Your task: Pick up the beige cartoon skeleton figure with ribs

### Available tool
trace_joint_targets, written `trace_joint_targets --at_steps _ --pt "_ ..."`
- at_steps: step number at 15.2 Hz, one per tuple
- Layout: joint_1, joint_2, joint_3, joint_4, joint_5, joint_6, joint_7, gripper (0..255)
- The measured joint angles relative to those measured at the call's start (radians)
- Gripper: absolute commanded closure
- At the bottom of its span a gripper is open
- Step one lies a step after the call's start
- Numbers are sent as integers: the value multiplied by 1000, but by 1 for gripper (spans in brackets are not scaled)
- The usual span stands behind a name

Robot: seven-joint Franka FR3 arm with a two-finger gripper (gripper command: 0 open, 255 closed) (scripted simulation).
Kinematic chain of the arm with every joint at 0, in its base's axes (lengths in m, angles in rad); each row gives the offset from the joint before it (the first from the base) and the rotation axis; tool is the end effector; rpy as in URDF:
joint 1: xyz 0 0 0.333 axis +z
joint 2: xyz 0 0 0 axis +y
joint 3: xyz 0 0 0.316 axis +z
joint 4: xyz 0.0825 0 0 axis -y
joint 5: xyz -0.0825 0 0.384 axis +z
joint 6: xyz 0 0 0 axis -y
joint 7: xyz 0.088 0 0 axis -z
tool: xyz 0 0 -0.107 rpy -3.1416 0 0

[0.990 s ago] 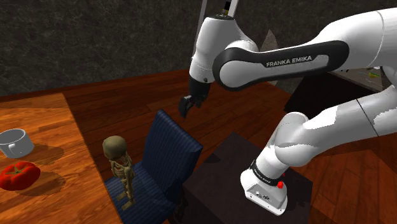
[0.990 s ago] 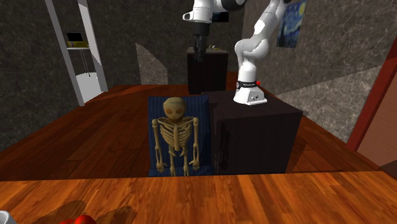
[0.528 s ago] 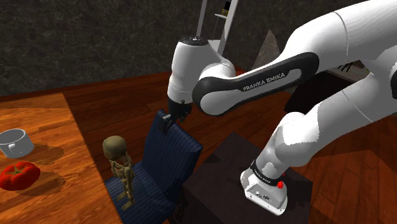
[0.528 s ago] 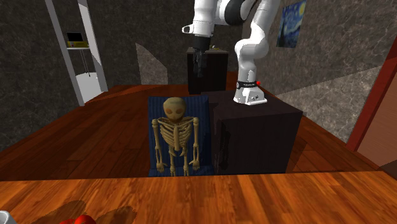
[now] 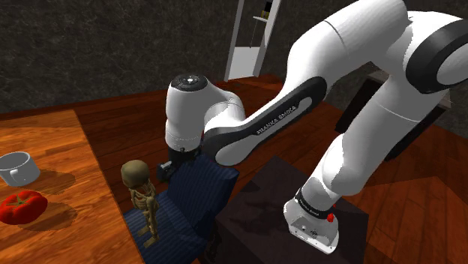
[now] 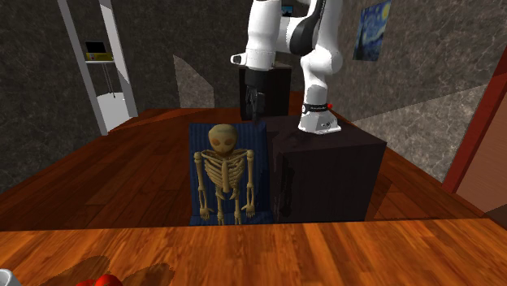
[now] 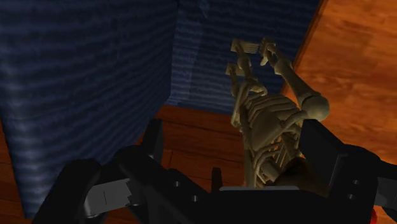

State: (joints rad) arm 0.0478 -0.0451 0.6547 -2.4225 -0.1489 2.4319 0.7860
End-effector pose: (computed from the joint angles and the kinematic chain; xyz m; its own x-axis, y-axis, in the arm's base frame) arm 0.3723 0.3141 0.3257 0.9927 0.0312 0.1168 0.0237 -0.9976 0.0653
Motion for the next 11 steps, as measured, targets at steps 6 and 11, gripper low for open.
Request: trace_joint_targets --at_steps 6,11 --pt "82 288 -6 175 -297 7 293 0" --pt "151 407 -55 245 -408 17 392 0"
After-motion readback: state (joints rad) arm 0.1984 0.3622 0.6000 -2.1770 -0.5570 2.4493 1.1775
